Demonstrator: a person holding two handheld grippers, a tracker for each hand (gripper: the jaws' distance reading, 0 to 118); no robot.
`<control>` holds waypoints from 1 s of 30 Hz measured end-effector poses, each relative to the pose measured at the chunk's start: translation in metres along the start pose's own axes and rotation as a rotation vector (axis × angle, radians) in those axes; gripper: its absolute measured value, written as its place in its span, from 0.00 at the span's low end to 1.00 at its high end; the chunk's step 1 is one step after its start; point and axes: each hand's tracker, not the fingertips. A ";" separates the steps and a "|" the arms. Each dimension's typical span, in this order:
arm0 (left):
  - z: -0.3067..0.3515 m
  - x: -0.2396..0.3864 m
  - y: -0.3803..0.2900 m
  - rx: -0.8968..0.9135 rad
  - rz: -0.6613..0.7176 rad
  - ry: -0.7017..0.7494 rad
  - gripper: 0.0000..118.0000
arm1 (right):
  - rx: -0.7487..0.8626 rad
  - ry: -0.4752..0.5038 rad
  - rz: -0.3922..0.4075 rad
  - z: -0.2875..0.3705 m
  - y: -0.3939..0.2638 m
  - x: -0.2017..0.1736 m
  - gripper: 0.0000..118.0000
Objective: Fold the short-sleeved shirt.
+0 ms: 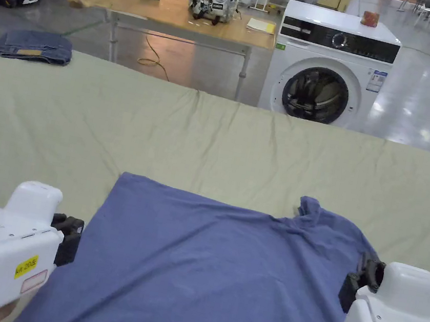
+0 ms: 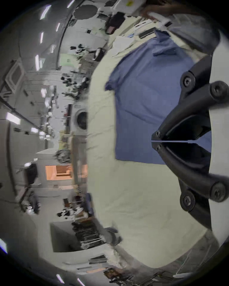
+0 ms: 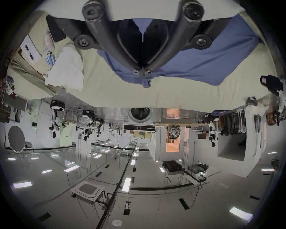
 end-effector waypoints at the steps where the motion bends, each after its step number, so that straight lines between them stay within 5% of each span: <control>1: 0.000 -0.011 -0.005 -0.067 0.014 -0.022 0.00 | -0.011 0.001 0.006 -0.001 -0.001 0.001 0.00; 5: -0.006 -0.042 -0.028 -0.239 0.047 0.016 0.00 | -0.050 0.002 0.016 -0.004 -0.009 0.003 0.00; 7: -0.008 -0.052 -0.042 -0.283 0.086 0.033 0.17 | -0.071 0.007 0.009 -0.005 -0.013 0.004 0.00; 9: -0.013 -0.061 -0.053 -0.317 0.154 0.022 0.51 | -0.089 0.005 0.012 -0.007 -0.018 0.003 0.00; 10: -0.017 -0.063 -0.058 -0.336 0.179 0.018 0.60 | -0.101 0.009 0.013 -0.008 -0.019 0.003 0.00; 12: -0.025 -0.064 -0.066 -0.366 0.200 0.023 0.62 | -0.118 0.010 0.019 -0.010 -0.023 0.003 0.00; 18: -0.054 -0.047 -0.091 -0.539 0.133 0.156 0.62 | -0.162 0.011 0.023 -0.011 -0.033 0.005 0.00; 23: -0.051 -0.032 -0.099 -0.493 0.085 0.181 0.56 | -0.195 0.011 0.022 -0.011 -0.041 0.008 0.00; 27: -0.052 -0.034 -0.100 -0.483 0.072 0.138 0.30 | -0.217 0.016 0.020 -0.010 -0.045 0.010 0.00; 29: -0.052 -0.039 -0.097 -0.457 0.103 0.084 0.00 | -0.231 0.023 0.017 -0.008 -0.046 0.014 0.00; 30: -0.055 -0.041 -0.098 -0.476 0.092 0.092 0.00 | -0.239 0.032 0.008 -0.005 -0.045 0.018 0.00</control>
